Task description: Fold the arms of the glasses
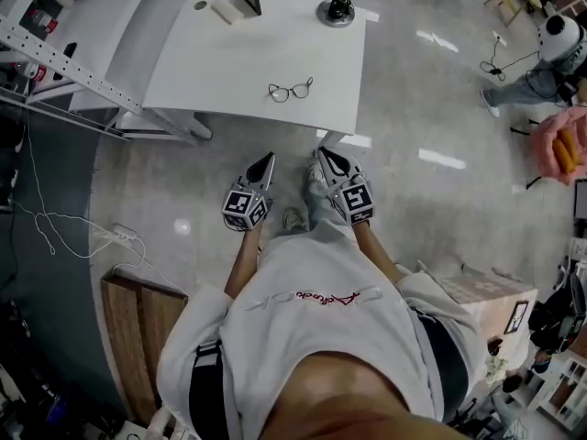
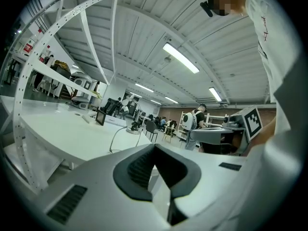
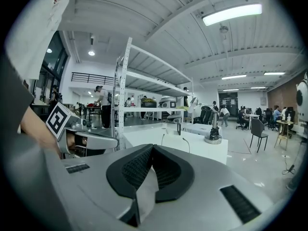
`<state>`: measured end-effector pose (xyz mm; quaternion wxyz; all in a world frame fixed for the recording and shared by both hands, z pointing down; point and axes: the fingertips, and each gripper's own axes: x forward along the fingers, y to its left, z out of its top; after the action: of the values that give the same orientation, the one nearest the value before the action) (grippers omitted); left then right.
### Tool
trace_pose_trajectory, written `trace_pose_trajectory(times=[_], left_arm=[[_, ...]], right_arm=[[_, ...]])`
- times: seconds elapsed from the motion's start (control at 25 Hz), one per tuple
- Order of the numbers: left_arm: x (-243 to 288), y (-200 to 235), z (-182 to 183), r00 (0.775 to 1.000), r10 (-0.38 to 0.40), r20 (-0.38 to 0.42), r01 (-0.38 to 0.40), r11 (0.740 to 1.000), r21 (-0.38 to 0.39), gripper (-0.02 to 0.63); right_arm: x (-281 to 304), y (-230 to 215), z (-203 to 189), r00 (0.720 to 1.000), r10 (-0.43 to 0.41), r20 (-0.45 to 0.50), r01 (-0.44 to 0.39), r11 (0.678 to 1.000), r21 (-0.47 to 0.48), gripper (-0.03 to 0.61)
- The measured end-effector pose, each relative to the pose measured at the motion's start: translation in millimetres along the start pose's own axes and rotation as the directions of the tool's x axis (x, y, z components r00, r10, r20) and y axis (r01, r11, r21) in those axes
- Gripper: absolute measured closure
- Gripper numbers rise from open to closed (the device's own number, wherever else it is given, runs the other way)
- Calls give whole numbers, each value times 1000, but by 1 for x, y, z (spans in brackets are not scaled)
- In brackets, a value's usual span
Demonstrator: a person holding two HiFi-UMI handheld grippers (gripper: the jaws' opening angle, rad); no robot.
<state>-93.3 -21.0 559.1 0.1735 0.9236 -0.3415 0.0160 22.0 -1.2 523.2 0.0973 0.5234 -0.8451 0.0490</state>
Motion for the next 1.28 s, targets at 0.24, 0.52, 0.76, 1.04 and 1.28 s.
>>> trace_pose_trajectory(times=[0.24, 0.52, 0.76, 1.04, 1.28], left_arm=[[20, 16, 0, 1000, 23, -15, -23, 1000, -3, 592], [50, 42, 9, 998, 60, -32, -60, 998, 7, 592], [80, 61, 9, 992, 108, -61, -107, 994, 8, 592], [105, 82, -8, 971, 193, -144, -197, 980, -12, 592], [100, 89, -26, 948, 257, -187, -264, 964, -17, 592]], right_arm=[[22, -18, -4, 1000, 9, -7, -9, 1000, 9, 581], [58, -46, 7, 999, 42, 4, -43, 999, 18, 581], [85, -87, 12, 999, 51, 14, -51, 998, 25, 581], [108, -128, 7, 996, 89, 2, -89, 994, 60, 581], [121, -133, -19, 989, 146, -40, -141, 985, 96, 581]])
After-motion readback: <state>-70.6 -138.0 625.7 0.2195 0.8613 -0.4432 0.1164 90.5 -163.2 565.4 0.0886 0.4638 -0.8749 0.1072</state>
